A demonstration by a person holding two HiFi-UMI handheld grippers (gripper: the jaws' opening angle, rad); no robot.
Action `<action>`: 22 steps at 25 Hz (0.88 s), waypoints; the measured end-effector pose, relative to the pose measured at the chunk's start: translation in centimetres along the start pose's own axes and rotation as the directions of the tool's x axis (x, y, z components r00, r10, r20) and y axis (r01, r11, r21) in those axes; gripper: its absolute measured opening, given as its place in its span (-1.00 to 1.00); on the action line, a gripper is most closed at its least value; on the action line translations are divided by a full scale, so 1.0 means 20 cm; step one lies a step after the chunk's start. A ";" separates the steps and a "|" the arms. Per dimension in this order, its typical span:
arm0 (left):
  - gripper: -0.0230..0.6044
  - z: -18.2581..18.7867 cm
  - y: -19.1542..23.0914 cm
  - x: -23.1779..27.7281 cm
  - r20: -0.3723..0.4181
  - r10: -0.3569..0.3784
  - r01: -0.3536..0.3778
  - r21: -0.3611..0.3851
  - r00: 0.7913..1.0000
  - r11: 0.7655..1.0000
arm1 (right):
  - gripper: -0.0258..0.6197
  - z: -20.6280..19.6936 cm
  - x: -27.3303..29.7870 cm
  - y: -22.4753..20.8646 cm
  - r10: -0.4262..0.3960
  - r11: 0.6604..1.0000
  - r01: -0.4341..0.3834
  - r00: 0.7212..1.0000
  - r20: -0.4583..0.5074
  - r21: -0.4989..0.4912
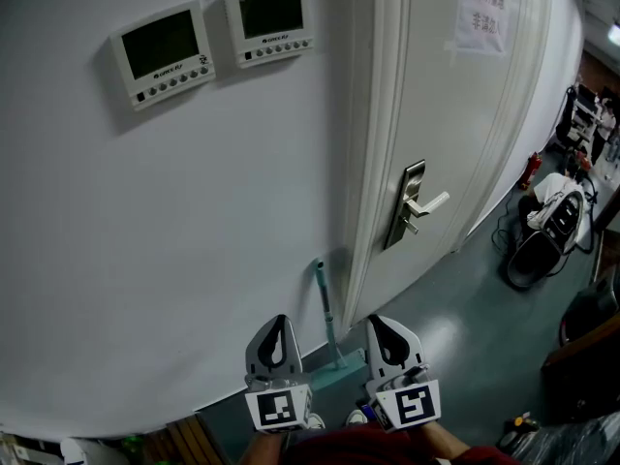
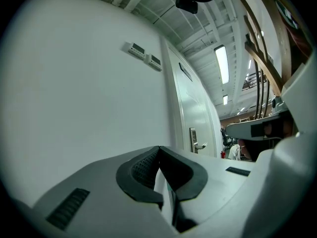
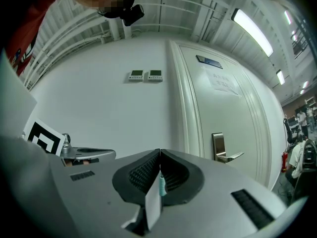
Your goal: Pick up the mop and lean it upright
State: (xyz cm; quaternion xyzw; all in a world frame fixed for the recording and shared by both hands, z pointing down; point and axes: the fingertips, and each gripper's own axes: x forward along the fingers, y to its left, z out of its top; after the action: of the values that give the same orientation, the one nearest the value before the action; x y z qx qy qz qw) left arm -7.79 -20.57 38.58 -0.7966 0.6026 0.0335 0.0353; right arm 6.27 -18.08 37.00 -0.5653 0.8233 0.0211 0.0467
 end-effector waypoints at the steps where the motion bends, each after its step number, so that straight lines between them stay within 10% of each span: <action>1: -0.88 0.00 0.00 0.00 -0.001 0.000 0.000 0.002 1.000 1.000 | -0.86 0.01 0.00 0.00 0.004 1.000 -0.004 1.000 0.008 0.000; 22: -0.88 -0.01 -0.06 -0.05 -0.026 -0.020 0.020 0.013 0.999 1.000 | -0.87 0.01 0.04 -0.02 -0.020 0.999 0.019 0.998 -0.054 -0.028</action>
State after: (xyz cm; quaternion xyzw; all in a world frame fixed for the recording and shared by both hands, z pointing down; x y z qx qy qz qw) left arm -6.95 -19.30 38.87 -0.8026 0.5953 0.0187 0.0329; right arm 6.37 -18.89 36.71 -0.5743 0.8183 0.0167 0.0169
